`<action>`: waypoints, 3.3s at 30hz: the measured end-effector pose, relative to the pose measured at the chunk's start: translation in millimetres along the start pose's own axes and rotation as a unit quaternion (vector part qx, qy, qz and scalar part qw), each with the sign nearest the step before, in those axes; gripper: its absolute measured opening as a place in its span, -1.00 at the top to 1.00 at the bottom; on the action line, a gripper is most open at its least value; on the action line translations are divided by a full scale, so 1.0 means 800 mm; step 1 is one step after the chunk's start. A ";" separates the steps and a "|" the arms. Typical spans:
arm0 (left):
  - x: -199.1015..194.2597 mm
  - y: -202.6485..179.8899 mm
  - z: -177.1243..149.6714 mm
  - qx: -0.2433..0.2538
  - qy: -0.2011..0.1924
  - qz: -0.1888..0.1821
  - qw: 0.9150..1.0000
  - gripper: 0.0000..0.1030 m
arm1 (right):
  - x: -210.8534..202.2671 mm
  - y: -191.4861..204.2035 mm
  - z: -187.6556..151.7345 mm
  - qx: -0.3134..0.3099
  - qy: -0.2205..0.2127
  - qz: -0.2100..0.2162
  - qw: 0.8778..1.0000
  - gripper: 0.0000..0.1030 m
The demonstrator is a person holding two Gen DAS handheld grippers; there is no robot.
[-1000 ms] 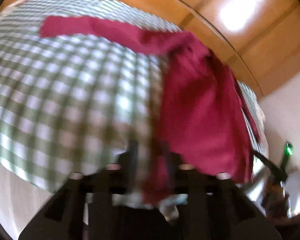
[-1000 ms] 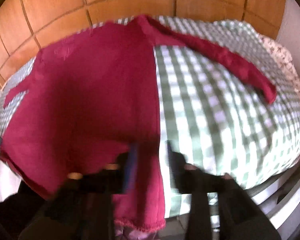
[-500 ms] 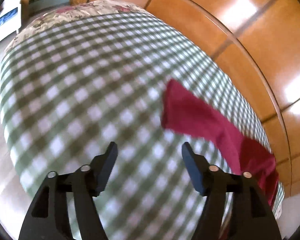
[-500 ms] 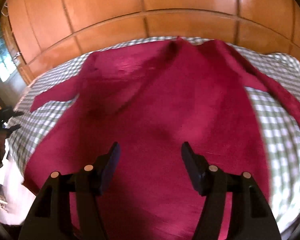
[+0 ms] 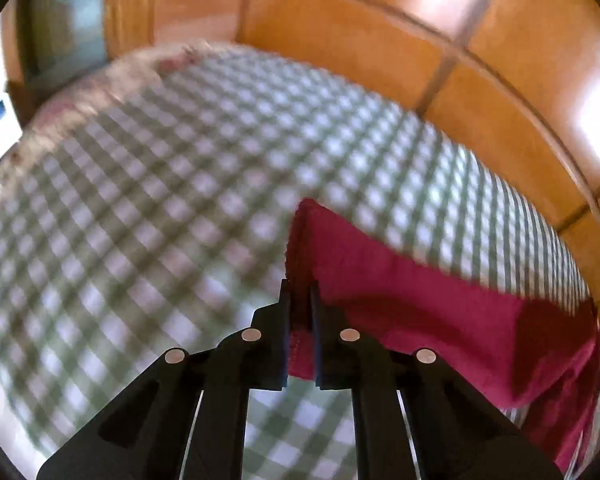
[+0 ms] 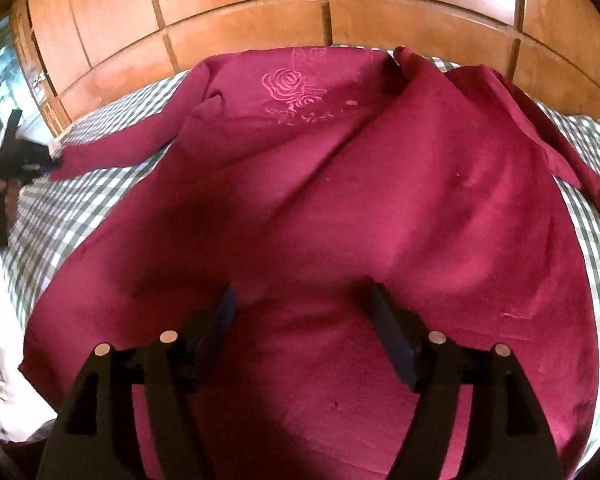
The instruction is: Fold small clothes
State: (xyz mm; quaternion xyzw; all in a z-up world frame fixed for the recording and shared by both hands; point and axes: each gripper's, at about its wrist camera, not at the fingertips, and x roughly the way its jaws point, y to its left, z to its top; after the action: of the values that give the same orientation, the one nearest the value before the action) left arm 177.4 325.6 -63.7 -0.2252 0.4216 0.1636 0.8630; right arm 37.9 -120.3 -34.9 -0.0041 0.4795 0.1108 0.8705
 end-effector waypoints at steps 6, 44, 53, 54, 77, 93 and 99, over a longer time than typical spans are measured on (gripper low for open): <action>-0.053 0.038 0.052 -0.023 -0.093 0.062 0.993 0.88 | 0.006 0.002 -0.001 -0.003 -0.007 -0.003 1.000 -0.46; -0.134 -0.096 -0.307 0.236 0.182 -0.306 0.904 0.86 | -0.020 -0.031 -0.012 0.025 -0.028 0.012 0.999 -0.60; -0.156 -0.060 -0.351 0.216 0.191 -0.304 0.908 0.95 | -0.035 -0.068 -0.037 0.021 -0.028 -0.023 0.999 -0.57; -0.153 -0.055 -0.355 0.215 0.191 -0.289 0.913 0.95 | -0.036 -0.069 -0.039 0.019 -0.028 -0.023 0.999 -0.57; -0.022 -0.219 -0.071 0.219 0.015 -0.127 0.967 0.07 | -0.026 -0.065 -0.038 0.007 -0.028 -0.030 0.999 -0.96; 0.092 -0.285 -0.053 0.315 0.038 -0.091 0.944 0.97 | -0.016 -0.066 -0.021 0.015 -0.017 -0.033 0.999 -0.97; 0.078 -0.277 -0.016 0.266 -0.021 -0.044 0.963 0.97 | -0.011 -0.060 0.002 0.017 -0.008 -0.029 0.999 -0.86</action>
State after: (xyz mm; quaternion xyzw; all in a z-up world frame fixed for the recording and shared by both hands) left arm 310.3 136.8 -64.9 -0.0026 0.4209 0.0121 0.9070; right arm 44.1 -168.3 -31.1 -0.0023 0.4742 0.0771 0.8771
